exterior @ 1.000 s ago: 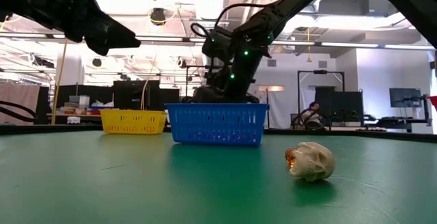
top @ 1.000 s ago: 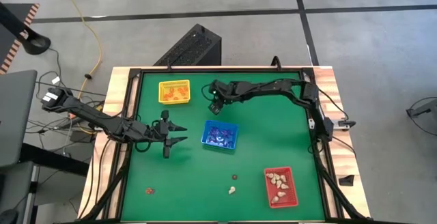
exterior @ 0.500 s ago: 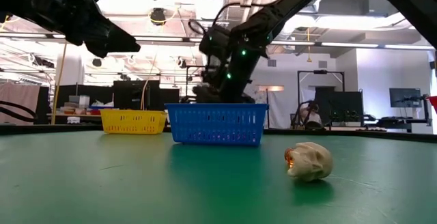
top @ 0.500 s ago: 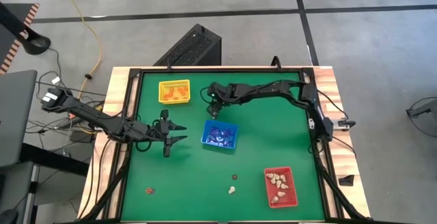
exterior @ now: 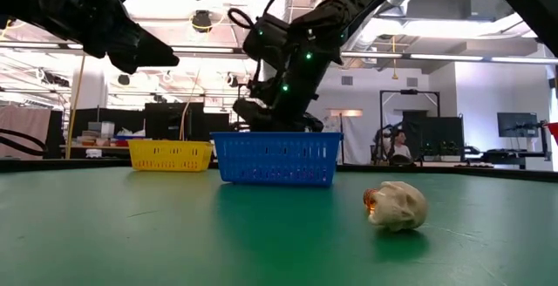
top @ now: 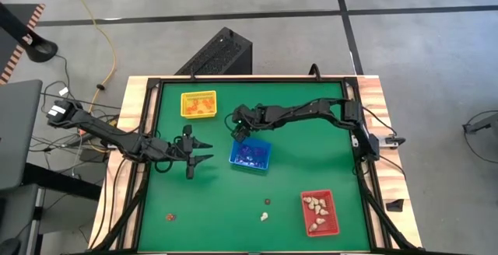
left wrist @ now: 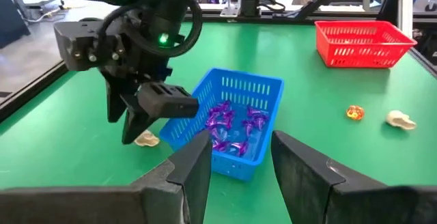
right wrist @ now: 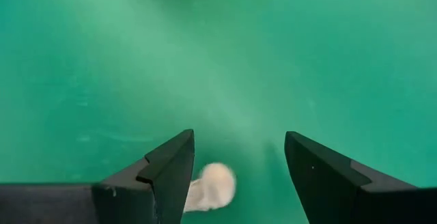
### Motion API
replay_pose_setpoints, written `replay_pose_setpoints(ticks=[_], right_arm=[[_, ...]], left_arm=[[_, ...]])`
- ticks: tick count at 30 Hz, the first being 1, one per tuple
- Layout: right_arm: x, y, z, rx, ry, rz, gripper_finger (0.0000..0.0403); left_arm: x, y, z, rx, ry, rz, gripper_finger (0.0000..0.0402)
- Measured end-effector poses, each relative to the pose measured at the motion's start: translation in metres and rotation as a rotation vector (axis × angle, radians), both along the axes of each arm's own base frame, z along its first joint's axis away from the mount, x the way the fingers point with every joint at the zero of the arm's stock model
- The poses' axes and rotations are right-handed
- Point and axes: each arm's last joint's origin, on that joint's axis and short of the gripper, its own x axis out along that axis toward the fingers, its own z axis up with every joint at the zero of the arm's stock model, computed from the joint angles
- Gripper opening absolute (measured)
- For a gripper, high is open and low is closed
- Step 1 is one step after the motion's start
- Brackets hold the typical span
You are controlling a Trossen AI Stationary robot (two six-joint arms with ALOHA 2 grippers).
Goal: Sort Halloween decoration
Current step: Put the skull toy into the red bin
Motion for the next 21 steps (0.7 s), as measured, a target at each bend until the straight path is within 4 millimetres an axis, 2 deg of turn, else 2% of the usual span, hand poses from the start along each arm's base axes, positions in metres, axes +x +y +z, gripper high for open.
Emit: replay_pose_setpoints(ticks=[21], right_arm=[[-0.0067, 0.0005, -0.0055, 0.144, 0.046, -0.018, 0.026]], left_arm=[[0.0001, -0.0001, 0.0003, -0.021, -0.006, 0.0, 0.0144]])
